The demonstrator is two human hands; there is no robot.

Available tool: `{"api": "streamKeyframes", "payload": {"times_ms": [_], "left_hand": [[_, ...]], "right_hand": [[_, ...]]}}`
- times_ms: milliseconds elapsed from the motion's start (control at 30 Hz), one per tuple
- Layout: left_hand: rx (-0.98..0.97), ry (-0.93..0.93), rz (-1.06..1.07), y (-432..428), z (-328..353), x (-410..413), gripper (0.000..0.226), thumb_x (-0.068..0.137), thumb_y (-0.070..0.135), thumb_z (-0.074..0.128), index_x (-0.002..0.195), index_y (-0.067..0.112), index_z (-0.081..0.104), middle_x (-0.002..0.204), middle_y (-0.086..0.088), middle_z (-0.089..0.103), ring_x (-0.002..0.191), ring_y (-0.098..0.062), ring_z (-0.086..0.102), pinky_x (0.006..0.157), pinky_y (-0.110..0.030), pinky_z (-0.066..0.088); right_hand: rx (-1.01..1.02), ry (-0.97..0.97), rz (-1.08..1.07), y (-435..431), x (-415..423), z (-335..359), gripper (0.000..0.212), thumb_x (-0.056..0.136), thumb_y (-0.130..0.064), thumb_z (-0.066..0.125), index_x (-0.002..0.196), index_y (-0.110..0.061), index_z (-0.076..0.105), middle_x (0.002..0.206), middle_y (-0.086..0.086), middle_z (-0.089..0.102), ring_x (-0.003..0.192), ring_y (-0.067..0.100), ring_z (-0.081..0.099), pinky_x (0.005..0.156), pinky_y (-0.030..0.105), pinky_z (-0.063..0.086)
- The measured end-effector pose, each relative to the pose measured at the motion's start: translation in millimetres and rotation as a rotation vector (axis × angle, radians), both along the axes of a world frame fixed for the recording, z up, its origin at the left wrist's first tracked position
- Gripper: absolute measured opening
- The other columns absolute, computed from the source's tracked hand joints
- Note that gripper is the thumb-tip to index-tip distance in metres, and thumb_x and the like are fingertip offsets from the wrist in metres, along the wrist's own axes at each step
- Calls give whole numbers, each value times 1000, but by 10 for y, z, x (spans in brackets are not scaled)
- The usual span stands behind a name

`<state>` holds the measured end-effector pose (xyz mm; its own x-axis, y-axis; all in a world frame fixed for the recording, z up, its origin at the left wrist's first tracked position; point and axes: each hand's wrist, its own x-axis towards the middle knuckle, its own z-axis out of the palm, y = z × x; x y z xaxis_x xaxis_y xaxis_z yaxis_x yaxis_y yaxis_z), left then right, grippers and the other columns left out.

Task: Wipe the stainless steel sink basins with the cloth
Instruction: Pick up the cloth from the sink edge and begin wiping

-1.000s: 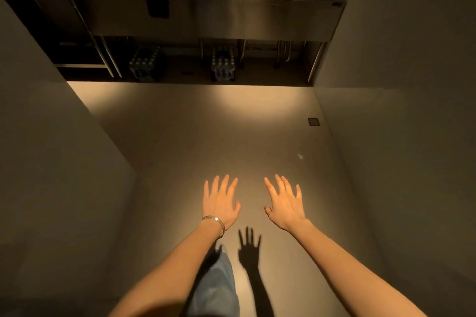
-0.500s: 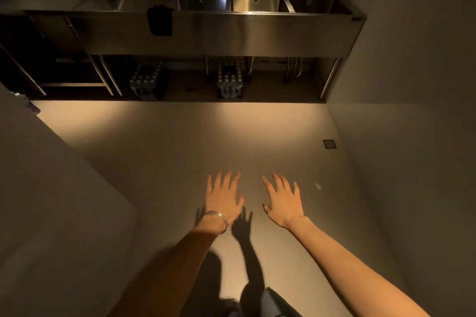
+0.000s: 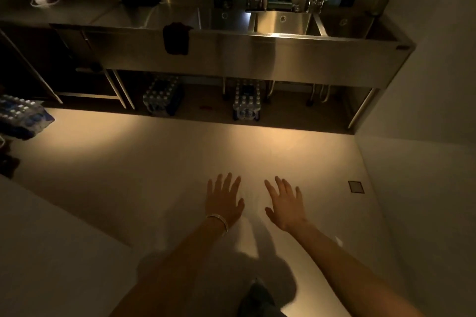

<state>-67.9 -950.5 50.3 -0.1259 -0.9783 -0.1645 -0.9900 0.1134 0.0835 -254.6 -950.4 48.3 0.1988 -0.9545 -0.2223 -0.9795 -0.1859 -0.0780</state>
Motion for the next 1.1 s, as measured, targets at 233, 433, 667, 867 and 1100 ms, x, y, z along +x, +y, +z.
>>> {"api": "streamKeyframes", "payload": {"times_ms": [233, 433, 667, 867, 1100], "left_hand": [[-24, -2, 49, -1125, 78, -134, 64, 96, 48, 25, 148, 29, -6, 158, -2, -5, 145, -26, -5, 116, -49, -3], [20, -4, 79, -1853, -66, -5, 64, 96, 49, 25, 148, 29, -6, 158, -3, -4, 145, -26, -4, 116, -49, -2], [7, 5, 55, -3084, -76, 366, 64, 96, 48, 26, 148, 30, -6, 158, -3, -5, 145, -26, -5, 117, -49, -4], [-53, 11, 24, -4292, 153, 759, 64, 96, 49, 26, 148, 29, -6, 158, -4, -5, 145, -26, -4, 116, -47, -3], [-46, 27, 15, -5126, 88, 1084, 66, 95, 49, 28, 148, 27, -4, 158, -4, -2, 145, -26, -2, 117, -47, -2]], "right_hand": [[-8, 25, 52, -1313, -75, 183, 73, 96, -47, 41, 151, -27, -3, 160, 6, -4, 147, 26, -1, 116, 51, 5], [28, 36, 76, -2030, -5, 0, 74, 95, -48, 42, 151, -26, -2, 160, 7, -3, 147, 26, 0, 116, 52, 6], [25, 12, 51, -3182, 341, -51, 74, 95, -47, 45, 151, -26, 1, 160, 7, -3, 147, 27, 0, 115, 53, 6], [-39, -35, 18, -4366, 771, 222, 72, 96, -45, 44, 151, -25, 2, 160, 7, -2, 147, 26, -1, 116, 52, 4], [-10, -34, 20, -5189, 1096, 150, 71, 96, -45, 43, 151, -25, 3, 160, 7, -2, 147, 26, 0, 116, 51, 4]]}}
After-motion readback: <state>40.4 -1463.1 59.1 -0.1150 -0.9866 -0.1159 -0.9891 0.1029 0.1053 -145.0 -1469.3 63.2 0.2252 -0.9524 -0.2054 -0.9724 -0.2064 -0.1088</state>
